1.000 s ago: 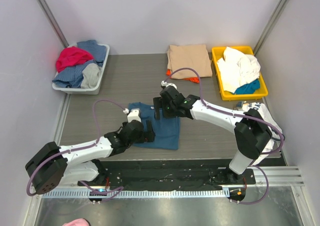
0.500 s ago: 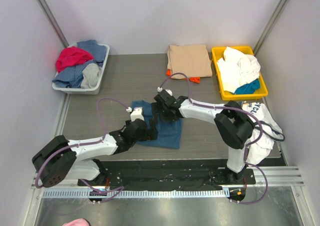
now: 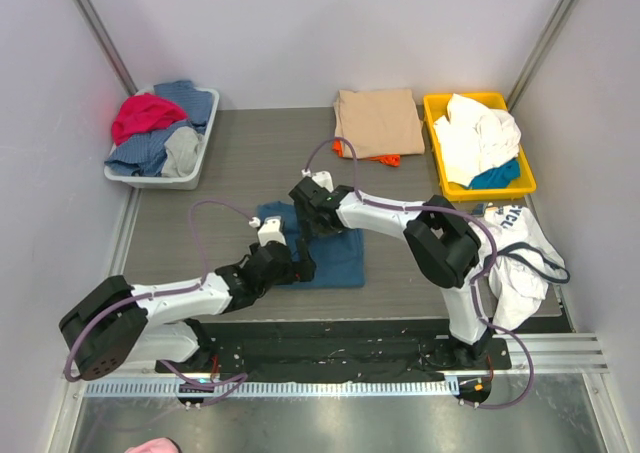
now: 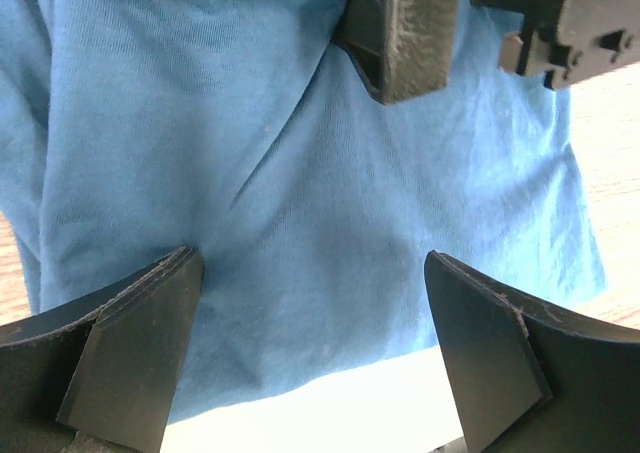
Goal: Fold and stack the t-shirts
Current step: Fold the tshirt
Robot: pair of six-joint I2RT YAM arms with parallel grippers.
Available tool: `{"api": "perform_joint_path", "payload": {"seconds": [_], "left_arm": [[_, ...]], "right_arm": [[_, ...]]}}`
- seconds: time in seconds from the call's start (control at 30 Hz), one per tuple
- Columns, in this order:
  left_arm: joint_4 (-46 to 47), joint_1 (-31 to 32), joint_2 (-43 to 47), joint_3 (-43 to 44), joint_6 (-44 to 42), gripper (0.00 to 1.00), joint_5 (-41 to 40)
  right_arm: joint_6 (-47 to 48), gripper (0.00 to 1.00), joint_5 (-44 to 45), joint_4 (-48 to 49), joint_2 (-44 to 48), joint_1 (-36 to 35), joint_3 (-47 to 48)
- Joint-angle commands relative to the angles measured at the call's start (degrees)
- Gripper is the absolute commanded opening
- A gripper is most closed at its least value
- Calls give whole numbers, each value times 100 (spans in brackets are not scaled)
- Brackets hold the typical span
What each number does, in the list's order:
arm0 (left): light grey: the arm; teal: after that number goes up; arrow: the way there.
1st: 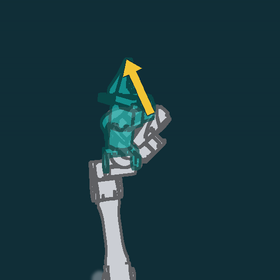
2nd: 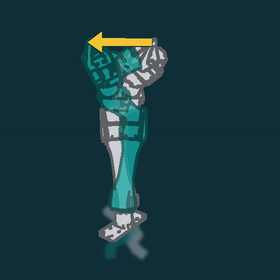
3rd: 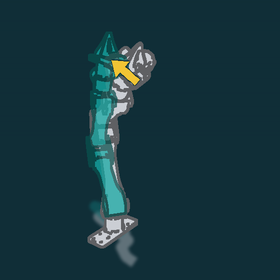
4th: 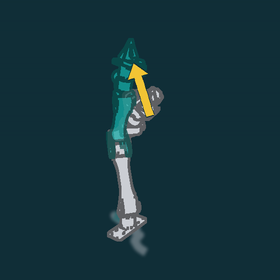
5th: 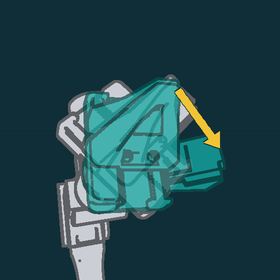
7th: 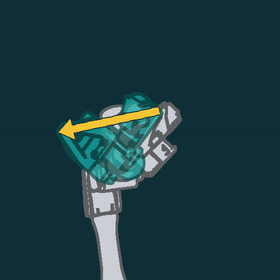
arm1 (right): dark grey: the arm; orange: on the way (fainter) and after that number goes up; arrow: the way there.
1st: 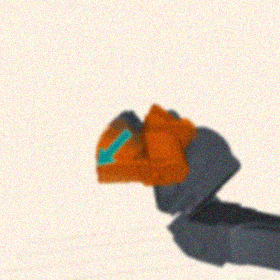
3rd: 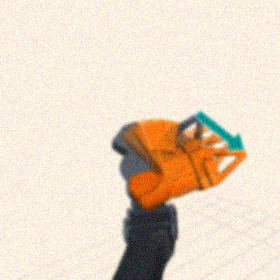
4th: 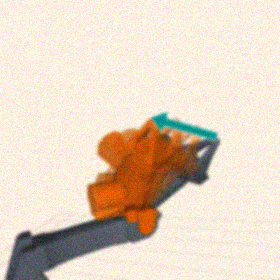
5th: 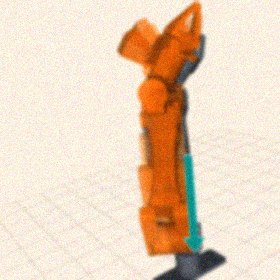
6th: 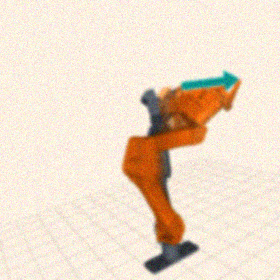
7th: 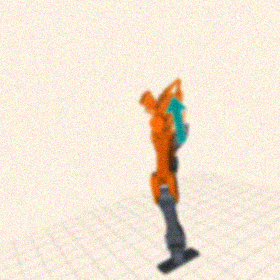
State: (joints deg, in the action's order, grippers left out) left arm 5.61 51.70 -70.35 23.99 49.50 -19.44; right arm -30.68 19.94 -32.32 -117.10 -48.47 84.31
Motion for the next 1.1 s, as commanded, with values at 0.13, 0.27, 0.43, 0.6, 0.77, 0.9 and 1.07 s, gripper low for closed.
{"api": "perform_joint_path", "payload": {"seconds": [0.13,0.27,0.43,0.6,0.77,0.9,1.07], "left_arm": [[-543,42,267,-342,236,100,11],[-543,42,311,-360,280,100,2],[-665,50,346,-404,315,100,2],[-684,42,373,-456,350,100,-25],[-684,50,373,-448,342,100,-16],[-867,50,521,-255,254,100,-33],[-1421,50,1381,44,148,100,-226]], "right_arm": [[36,90,1240,-73,-612,215,305],[0,90,1380,-29,-718,329,524],[-26,91,1442,15,-885,549,771],[-35,91,1381,103,-920,724,920],[18,91,1372,173,-683,795,851],[44,91,1363,208,-385,786,640],[-52,91,1416,226,81,786,113]]}}
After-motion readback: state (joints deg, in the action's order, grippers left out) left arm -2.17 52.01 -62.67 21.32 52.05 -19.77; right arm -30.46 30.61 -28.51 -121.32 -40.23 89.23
